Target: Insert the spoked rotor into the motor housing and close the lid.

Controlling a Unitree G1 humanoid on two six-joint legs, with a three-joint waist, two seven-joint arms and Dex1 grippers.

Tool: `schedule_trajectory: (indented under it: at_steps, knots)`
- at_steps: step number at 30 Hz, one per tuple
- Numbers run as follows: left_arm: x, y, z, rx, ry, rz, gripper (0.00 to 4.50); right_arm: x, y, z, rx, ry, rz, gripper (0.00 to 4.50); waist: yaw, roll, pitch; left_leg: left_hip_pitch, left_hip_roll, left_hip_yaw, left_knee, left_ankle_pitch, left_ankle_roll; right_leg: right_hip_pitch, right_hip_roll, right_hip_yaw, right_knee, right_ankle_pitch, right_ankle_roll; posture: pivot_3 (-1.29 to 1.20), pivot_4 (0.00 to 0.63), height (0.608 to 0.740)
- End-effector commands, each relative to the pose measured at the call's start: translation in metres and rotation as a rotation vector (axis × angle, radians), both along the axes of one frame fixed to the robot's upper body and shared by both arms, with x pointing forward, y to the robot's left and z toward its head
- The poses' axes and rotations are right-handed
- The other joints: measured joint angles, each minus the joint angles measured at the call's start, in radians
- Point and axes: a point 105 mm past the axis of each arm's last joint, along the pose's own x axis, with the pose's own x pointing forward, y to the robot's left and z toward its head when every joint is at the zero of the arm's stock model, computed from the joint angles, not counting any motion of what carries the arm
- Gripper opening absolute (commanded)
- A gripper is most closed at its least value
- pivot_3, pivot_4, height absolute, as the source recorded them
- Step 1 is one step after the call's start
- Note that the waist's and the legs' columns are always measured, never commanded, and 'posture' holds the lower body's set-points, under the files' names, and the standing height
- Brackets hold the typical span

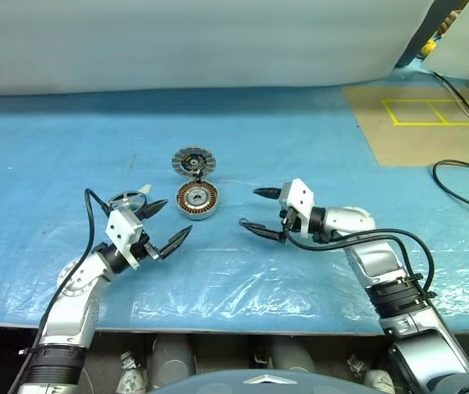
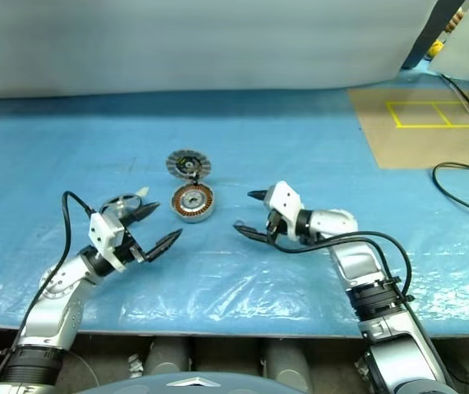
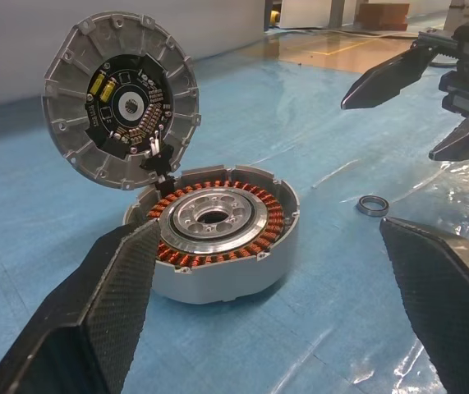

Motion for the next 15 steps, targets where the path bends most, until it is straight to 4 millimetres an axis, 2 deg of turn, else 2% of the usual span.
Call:
schedule_trajectory:
  at_steps: [1, 15]
  knots:
    - [-0.0015, 0.0010, 0.0091, 0.005, -0.049, -0.006, 4.50, 0.0024, 0.0025, 0.0119, 0.018, -0.037, 0.009, 4.47, 0.000, 0.000, 0.000, 0.000, 0.000, 0.000, 0.000, 0.000, 0.000, 0.000, 0.000, 0.000, 0.000, 0.000, 0.000, 0.00, 0.150, 0.740]
    - [0.0004, 0.0023, 0.0089, 0.011, -0.050, -0.004, 4.50, 0.0029, 0.0089, 0.0145, 0.023, -0.039, 0.026, 4.47, 0.000, 0.000, 0.000, 0.000, 0.000, 0.000, 0.000, 0.000, 0.000, 0.000, 0.000, 0.000, 0.000, 0.000, 0.000, 0.00, 0.150, 0.740]
